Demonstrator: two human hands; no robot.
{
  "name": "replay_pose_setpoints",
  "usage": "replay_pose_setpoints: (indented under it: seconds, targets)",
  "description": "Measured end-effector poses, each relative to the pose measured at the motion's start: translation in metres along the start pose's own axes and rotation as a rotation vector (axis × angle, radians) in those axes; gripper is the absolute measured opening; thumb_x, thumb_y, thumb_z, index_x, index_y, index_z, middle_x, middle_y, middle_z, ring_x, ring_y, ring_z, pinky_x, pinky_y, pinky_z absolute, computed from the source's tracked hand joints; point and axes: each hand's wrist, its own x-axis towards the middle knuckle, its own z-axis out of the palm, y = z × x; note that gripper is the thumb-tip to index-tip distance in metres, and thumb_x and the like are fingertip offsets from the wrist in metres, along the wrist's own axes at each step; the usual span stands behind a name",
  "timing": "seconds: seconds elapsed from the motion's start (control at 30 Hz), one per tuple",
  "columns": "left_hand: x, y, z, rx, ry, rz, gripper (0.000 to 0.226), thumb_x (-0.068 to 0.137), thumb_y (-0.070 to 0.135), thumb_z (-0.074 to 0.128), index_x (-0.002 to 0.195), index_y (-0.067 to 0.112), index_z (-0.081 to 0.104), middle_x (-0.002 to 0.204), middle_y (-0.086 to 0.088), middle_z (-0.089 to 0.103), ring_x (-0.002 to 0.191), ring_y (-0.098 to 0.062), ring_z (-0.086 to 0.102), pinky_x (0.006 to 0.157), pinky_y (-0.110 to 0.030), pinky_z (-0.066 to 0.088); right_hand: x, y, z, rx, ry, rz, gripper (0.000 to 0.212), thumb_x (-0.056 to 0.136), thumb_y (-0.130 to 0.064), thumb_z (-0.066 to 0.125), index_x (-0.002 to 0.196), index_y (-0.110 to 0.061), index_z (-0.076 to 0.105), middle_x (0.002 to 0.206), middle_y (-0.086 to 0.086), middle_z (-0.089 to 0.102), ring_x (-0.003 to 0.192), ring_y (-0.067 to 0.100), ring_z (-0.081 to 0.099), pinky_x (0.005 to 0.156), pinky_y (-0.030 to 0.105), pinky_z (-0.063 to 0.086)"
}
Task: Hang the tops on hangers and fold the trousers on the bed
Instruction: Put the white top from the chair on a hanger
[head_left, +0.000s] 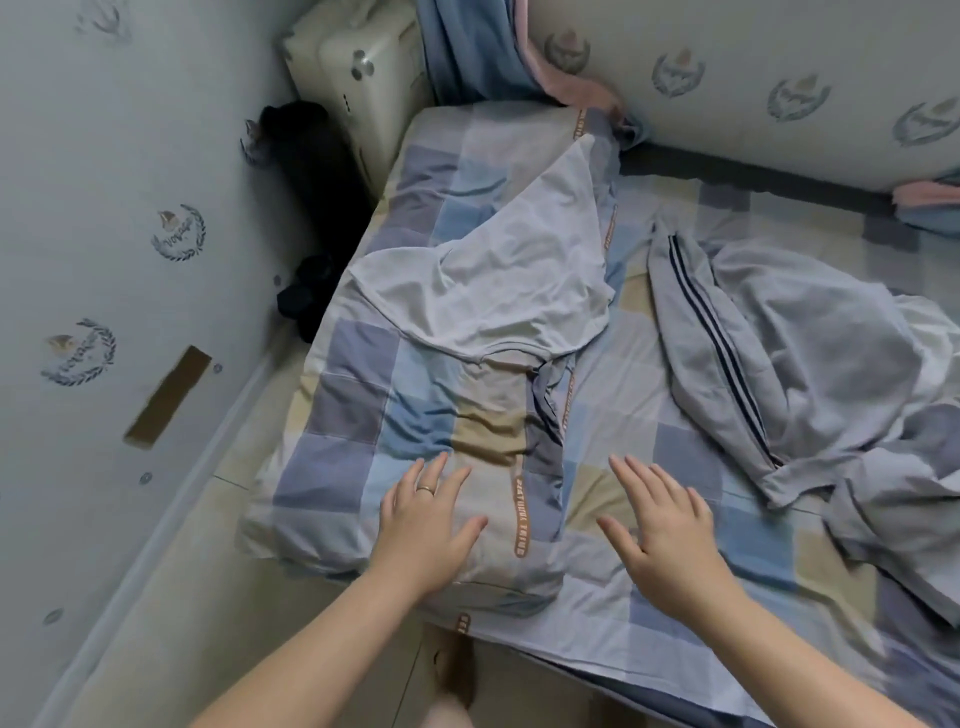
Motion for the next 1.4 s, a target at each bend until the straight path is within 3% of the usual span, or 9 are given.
replay_pose_setpoints:
  seconds: [0.1, 0.33, 0.53, 0.67, 0.83, 0.97, 1.1, 1.23, 1.4]
  targets:
    - [0.055, -0.045, 0.010, 0.026, -0.068, 0.017, 0.068, 0.098, 0.061, 0.040, 0.158, 0.038, 0.018, 0.170, 0.006, 0.002, 0.156, -0.020, -0.003, 0.123, -0.043, 0.005, 0.058, -0.031, 0.041, -0.026, -0.083, 0.031, 0.067, 0.099, -0.063, 0.023, 0.158, -0.039, 0.004, 0.167, -0.012, 0.009, 0.154, 0.016, 0.006, 0.123, 0.044, 0.008]
    - [0.229, -0.130, 0.072, 0.203, -0.123, 0.062, 0.075, 0.098, 0.053, 0.050, 0.159, 0.032, 0.012, 0.170, 0.001, -0.003, 0.155, -0.026, -0.003, 0.123, -0.044, 0.009, 0.251, -0.069, 0.152, -0.139, -0.141, -0.083, 0.068, 0.102, -0.051, 0.037, 0.159, -0.035, 0.003, 0.168, -0.008, 0.007, 0.154, 0.018, 0.005, 0.123, 0.046, 0.012]
    - [0.401, -0.168, 0.101, 0.314, 0.087, 0.062, 0.082, 0.094, 0.049, 0.058, 0.158, 0.033, 0.009, 0.170, -0.002, -0.005, 0.155, -0.032, -0.001, 0.122, -0.049, 0.011, 0.428, -0.083, 0.206, -0.183, 0.083, -0.149, 0.069, 0.101, -0.045, 0.045, 0.158, -0.029, 0.010, 0.167, -0.001, 0.013, 0.154, 0.026, 0.010, 0.121, 0.052, 0.014]
    - [0.486, -0.179, 0.103, 0.203, 0.241, 0.015, 0.080, 0.094, 0.050, 0.058, 0.157, 0.038, 0.011, 0.170, 0.001, -0.002, 0.154, -0.035, -0.001, 0.121, -0.055, 0.013, 0.501, -0.086, 0.229, -0.237, 0.156, -0.176, 0.072, 0.098, -0.043, 0.051, 0.158, -0.028, 0.014, 0.167, 0.002, 0.014, 0.154, 0.029, 0.010, 0.120, 0.057, 0.015]
    - [0.530, -0.213, 0.150, 0.232, 0.567, -0.024, 0.062, 0.090, 0.041, 0.059, 0.148, 0.044, 0.037, 0.163, 0.007, 0.029, 0.149, -0.032, 0.023, 0.106, -0.051, 0.028, 0.551, -0.087, 0.269, -0.227, 0.183, -0.150, 0.045, 0.093, -0.031, 0.050, 0.136, -0.023, 0.042, 0.136, 0.008, 0.051, 0.127, 0.034, 0.047, 0.102, 0.060, 0.036]
    - [0.550, -0.227, 0.186, 0.234, 0.840, 0.044, 0.048, 0.091, 0.027, 0.054, 0.135, 0.046, 0.058, 0.152, 0.009, 0.049, 0.144, -0.032, 0.037, 0.102, -0.048, 0.027, 0.567, -0.082, 0.294, -0.179, 0.247, -0.126, 0.041, 0.103, -0.028, 0.037, 0.144, -0.023, 0.043, 0.144, 0.009, 0.049, 0.133, 0.038, 0.043, 0.110, 0.066, 0.026]
    - [0.546, -0.221, 0.179, 0.182, 0.737, 0.011, 0.048, 0.094, 0.026, 0.050, 0.135, 0.048, 0.056, 0.154, 0.013, 0.046, 0.150, -0.031, 0.027, 0.107, -0.050, 0.022, 0.566, -0.084, 0.282, -0.142, 0.132, -0.123, 0.040, 0.104, -0.026, 0.034, 0.143, -0.026, 0.045, 0.145, 0.011, 0.049, 0.134, 0.038, 0.042, 0.113, 0.067, 0.021]
    - [0.506, -0.195, 0.166, 0.018, 0.488, -0.097, 0.045, 0.102, 0.028, 0.045, 0.138, 0.054, 0.049, 0.158, 0.023, 0.036, 0.155, -0.021, 0.008, 0.116, -0.056, 0.012, 0.521, -0.085, 0.248, -0.179, 0.061, -0.118, 0.031, 0.102, -0.022, 0.036, 0.120, -0.024, 0.061, 0.111, 0.014, 0.068, 0.112, 0.036, 0.058, 0.118, 0.056, 0.018]
    - [0.395, -0.157, 0.173, 0.011, 0.131, -0.111, 0.044, 0.107, 0.030, 0.038, 0.143, 0.053, 0.042, 0.159, 0.025, 0.032, 0.154, -0.019, 0.009, 0.116, -0.069, 0.006, 0.419, -0.062, 0.235, -0.268, -0.100, -0.080, 0.042, 0.096, -0.015, 0.038, 0.128, -0.033, 0.059, 0.108, 0.008, 0.072, 0.111, 0.029, 0.062, 0.123, 0.050, -0.001]
